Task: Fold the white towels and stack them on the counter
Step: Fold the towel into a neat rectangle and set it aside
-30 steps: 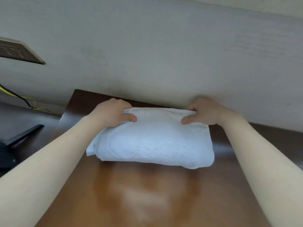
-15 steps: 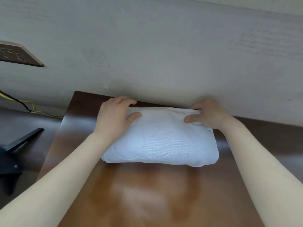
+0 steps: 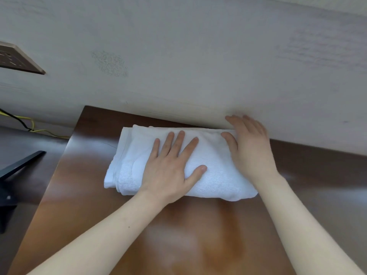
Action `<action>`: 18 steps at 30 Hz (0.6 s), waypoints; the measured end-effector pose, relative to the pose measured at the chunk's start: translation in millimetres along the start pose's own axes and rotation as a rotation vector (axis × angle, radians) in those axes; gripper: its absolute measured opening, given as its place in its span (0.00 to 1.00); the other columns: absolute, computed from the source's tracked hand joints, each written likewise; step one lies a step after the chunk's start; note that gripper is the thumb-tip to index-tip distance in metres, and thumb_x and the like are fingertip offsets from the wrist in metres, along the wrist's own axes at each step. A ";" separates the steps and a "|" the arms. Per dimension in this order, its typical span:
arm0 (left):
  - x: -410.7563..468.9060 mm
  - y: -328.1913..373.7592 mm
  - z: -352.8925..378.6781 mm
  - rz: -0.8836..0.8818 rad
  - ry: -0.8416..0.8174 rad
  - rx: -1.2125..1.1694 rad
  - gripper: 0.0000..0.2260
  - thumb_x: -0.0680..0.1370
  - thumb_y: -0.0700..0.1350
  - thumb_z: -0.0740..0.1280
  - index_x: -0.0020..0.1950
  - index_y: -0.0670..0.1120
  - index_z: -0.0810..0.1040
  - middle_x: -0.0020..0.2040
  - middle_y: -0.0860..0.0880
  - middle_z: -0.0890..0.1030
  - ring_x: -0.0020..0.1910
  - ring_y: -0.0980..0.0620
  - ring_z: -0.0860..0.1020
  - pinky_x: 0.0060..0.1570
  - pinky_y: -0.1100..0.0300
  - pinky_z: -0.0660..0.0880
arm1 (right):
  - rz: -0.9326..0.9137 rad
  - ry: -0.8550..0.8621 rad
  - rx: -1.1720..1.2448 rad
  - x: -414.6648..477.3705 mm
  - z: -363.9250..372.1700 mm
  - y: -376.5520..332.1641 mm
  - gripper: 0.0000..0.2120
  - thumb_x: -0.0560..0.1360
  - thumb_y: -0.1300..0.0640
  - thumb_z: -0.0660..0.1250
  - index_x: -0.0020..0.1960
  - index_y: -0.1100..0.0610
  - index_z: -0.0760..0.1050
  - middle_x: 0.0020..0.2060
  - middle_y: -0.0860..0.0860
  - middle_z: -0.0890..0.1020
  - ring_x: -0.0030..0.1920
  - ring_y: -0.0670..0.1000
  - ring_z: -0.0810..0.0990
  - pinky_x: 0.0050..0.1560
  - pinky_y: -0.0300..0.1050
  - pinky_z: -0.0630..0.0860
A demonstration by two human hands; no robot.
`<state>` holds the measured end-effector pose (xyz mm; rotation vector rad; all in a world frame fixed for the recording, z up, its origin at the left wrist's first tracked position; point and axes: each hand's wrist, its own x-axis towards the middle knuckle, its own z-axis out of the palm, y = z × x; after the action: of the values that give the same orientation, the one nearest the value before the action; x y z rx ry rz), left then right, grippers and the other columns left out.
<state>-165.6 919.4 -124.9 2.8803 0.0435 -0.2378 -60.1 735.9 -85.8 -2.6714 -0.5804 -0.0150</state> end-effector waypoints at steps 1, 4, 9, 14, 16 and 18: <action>1.1 0.0 0.3 -0.002 -0.002 -0.004 0.36 0.77 0.72 0.37 0.81 0.58 0.52 0.82 0.49 0.53 0.81 0.46 0.49 0.77 0.42 0.48 | -0.033 0.065 0.002 -9.2 0.9 -9.1 0.19 0.82 0.51 0.59 0.68 0.59 0.73 0.65 0.55 0.78 0.69 0.61 0.71 0.71 0.58 0.63; 4.4 -0.9 0.7 -0.010 -0.002 -0.014 0.36 0.76 0.72 0.34 0.82 0.58 0.47 0.82 0.50 0.49 0.81 0.47 0.45 0.77 0.43 0.45 | -0.003 -0.045 0.047 -30.1 10.4 -32.4 0.29 0.83 0.41 0.46 0.73 0.57 0.68 0.70 0.53 0.74 0.73 0.58 0.66 0.74 0.54 0.57; 8.8 -3.5 2.3 -0.031 0.005 -0.001 0.34 0.77 0.69 0.32 0.81 0.58 0.42 0.82 0.51 0.44 0.80 0.49 0.40 0.77 0.43 0.41 | -0.009 -0.278 -0.213 -40.2 32.0 -29.5 0.40 0.76 0.31 0.27 0.80 0.46 0.52 0.79 0.47 0.57 0.79 0.54 0.51 0.78 0.55 0.40; 9.5 -6.7 4.3 -0.049 0.005 0.002 0.34 0.77 0.70 0.33 0.81 0.58 0.42 0.82 0.53 0.42 0.80 0.51 0.39 0.77 0.42 0.38 | 0.012 -0.303 -0.229 -37.2 37.2 -22.3 0.38 0.75 0.28 0.32 0.80 0.43 0.49 0.80 0.47 0.53 0.80 0.55 0.48 0.77 0.58 0.39; 3.8 -16.3 4.5 -0.080 0.028 -0.001 0.35 0.77 0.71 0.35 0.81 0.59 0.44 0.82 0.53 0.43 0.80 0.51 0.40 0.77 0.42 0.39 | 0.014 -0.309 -0.219 -37.3 37.5 -21.2 0.38 0.75 0.27 0.31 0.80 0.41 0.47 0.80 0.46 0.51 0.80 0.55 0.46 0.77 0.58 0.38; -6.6 -29.7 5.6 -0.104 0.060 0.009 0.34 0.78 0.71 0.38 0.82 0.58 0.47 0.82 0.53 0.46 0.81 0.50 0.42 0.77 0.42 0.42 | 0.006 -0.303 -0.218 -40.5 37.4 -19.3 0.37 0.75 0.28 0.31 0.80 0.41 0.47 0.80 0.45 0.50 0.80 0.54 0.45 0.77 0.58 0.38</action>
<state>-174.5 946.7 -136.4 2.8970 0.2044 -0.1715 -107.5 750.5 -116.4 -2.9100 -0.6986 0.3527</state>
